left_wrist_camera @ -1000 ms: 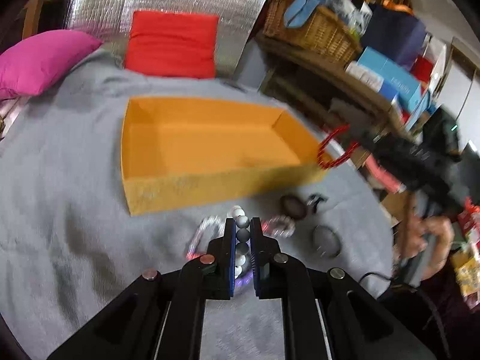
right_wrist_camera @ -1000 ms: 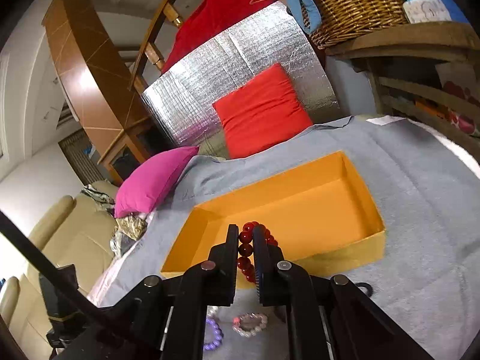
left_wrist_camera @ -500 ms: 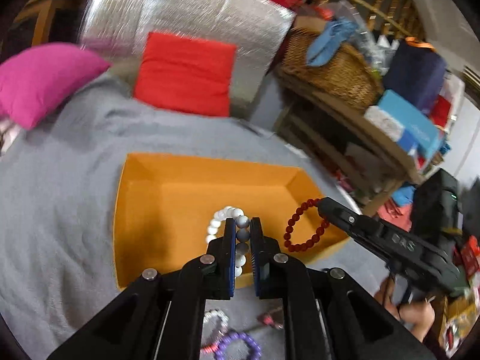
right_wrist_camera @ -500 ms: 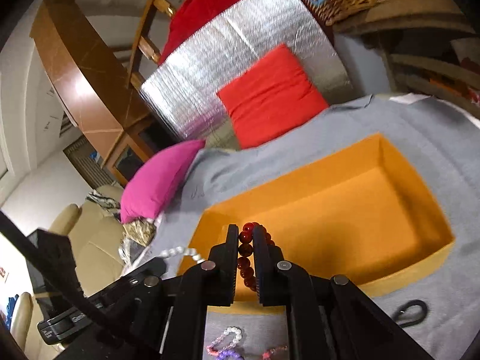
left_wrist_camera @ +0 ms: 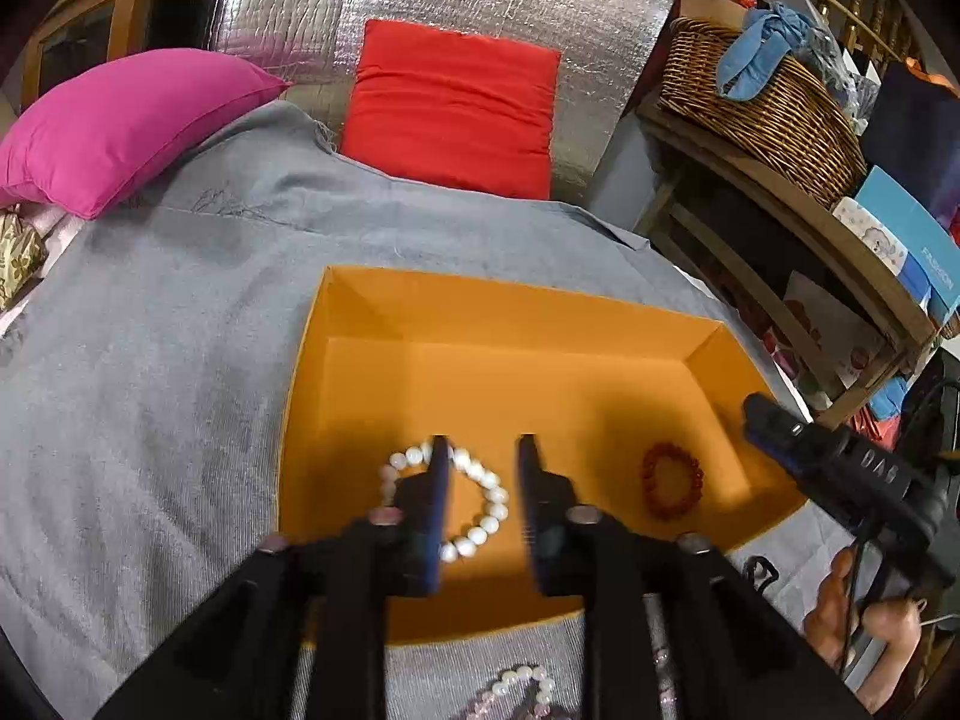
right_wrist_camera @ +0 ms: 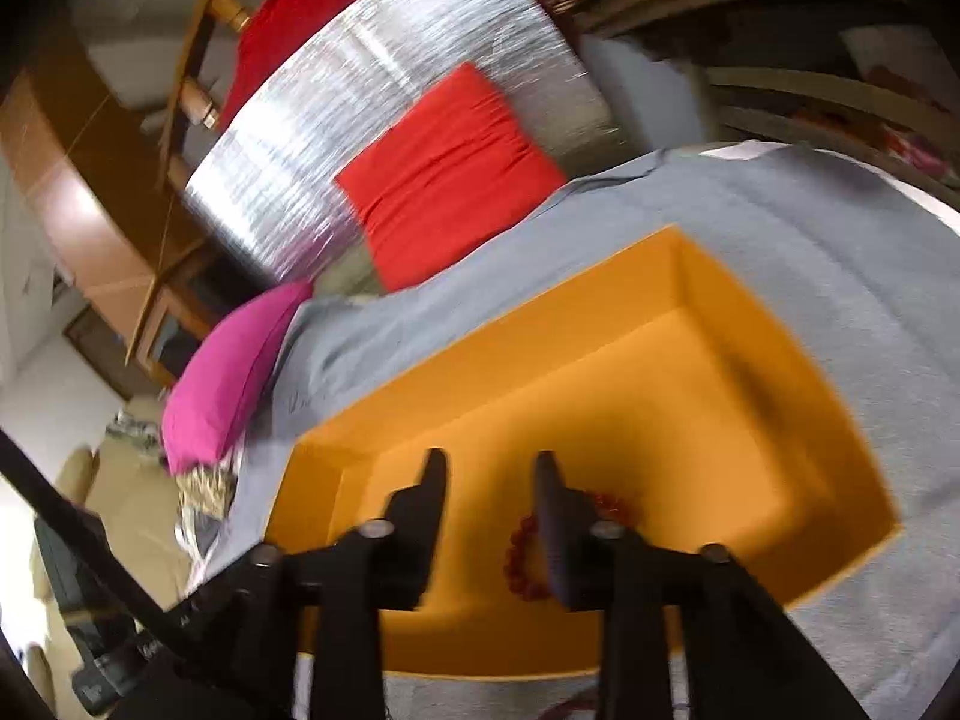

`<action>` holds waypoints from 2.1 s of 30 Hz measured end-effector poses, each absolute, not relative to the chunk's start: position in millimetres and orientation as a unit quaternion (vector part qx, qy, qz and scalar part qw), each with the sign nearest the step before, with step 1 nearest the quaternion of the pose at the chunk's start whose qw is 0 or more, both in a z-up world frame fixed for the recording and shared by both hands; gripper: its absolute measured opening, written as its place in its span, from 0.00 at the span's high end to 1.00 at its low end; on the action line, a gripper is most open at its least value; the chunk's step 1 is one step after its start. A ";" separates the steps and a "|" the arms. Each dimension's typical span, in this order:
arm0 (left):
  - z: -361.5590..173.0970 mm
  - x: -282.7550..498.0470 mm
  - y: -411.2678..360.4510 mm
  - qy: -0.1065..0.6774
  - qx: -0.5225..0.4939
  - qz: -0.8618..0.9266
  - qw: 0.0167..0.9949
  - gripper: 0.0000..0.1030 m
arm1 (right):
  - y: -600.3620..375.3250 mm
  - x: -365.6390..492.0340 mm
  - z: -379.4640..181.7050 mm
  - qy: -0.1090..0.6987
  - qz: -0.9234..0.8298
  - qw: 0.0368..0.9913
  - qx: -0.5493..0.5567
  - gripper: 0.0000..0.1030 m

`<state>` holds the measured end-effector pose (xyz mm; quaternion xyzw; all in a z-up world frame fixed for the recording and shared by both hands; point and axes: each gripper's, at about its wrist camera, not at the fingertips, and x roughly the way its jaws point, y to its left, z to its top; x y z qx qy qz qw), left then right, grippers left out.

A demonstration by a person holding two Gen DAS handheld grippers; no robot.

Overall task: Organize jewelry
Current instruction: 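Carry both bracelets over the orange box and open both grippers to drop them, then grasp the purple bead bracelet with the left gripper while the right gripper grasps the small pink-and-white bracelet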

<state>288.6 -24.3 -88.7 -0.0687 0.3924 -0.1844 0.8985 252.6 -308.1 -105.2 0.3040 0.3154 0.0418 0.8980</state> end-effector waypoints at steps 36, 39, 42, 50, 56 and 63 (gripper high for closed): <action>-122.1 175.7 5.3 0.436 0.076 -0.164 0.881 0.34 | -366.8 159.1 -140.1 0.455 0.030 0.809 0.371 0.55; -123.3 174.8 2.4 0.438 0.076 -0.174 0.879 0.34 | -367.2 164.0 -146.5 0.460 0.014 0.797 0.391 0.55; -119.2 170.8 -7.3 0.433 0.067 -0.206 0.875 0.34 | -366.0 167.3 -148.5 0.460 0.012 0.793 0.399 0.55; -120.2 166.6 -31.3 0.426 0.096 -0.230 0.869 0.34 | -345.1 172.0 -143.8 0.464 0.051 0.793 0.391 0.55; -130.8 172.1 -20.8 0.448 0.085 -0.219 0.863 0.47 | -322.0 177.1 -143.9 0.479 0.078 0.792 0.370 0.55; -126.0 165.0 -26.6 0.438 0.091 -0.249 0.859 0.49 | -291.2 179.7 -138.5 0.483 0.131 0.800 0.331 0.55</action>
